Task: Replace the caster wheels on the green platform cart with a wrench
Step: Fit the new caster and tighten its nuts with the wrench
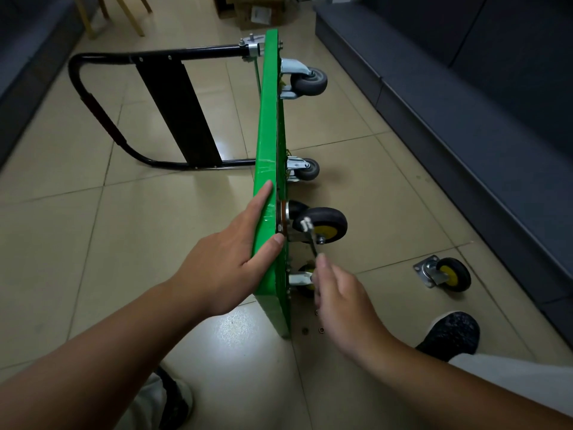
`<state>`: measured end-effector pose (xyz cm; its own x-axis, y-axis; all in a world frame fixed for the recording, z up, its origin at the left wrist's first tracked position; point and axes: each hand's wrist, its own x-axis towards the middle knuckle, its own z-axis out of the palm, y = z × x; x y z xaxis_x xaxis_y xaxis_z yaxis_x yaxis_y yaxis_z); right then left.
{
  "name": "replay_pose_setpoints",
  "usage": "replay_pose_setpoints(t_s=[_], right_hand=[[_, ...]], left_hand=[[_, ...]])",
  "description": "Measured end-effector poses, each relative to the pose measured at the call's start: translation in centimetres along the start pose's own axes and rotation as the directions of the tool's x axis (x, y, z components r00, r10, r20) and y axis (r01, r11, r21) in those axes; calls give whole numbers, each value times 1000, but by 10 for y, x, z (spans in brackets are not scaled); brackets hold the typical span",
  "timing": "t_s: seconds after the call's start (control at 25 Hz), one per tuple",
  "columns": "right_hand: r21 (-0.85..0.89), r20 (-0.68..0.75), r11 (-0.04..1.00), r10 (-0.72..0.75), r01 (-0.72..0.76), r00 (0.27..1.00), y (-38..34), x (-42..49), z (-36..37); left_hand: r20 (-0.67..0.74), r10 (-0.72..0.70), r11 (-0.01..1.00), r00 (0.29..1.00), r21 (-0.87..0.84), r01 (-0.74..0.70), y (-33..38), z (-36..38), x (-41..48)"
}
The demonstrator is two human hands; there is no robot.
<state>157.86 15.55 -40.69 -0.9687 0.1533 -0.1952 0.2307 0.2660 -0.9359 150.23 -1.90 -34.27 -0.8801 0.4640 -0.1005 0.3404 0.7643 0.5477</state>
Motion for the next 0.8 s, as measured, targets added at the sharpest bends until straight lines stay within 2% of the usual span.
replay_pose_setpoints(t_s=[0.04,0.12,0.28,0.4,0.56,0.68,0.8], right_hand=[[-71,-53,992,-111,107,992,9,3,-6],[-163,-35,948,-281,272,959,31,19,-12],[-287,3,871,-415,399,910,57,52,0],[-306,1,857,-436,416,900,62,60,13],[-324,73,835,-447,445,891,61,62,20],[-313,160,863,-363,396,918,59,66,18],[-168,280,934,-261,315,924,53,65,16]], left_hand=[[-1,0,1000,1000,-6,0,0,0,0],[-3,-4,1000,1000,-14,4,0,0,0],[-8,2,1000,1000,-17,-2,-2,2,1],[-17,7,1000,1000,-29,-7,-3,4,1],[-33,14,999,999,-41,-15,-2,4,0],[-43,17,999,999,-36,-19,-2,4,0],[-45,9,999,999,-41,-11,-2,4,-1]])
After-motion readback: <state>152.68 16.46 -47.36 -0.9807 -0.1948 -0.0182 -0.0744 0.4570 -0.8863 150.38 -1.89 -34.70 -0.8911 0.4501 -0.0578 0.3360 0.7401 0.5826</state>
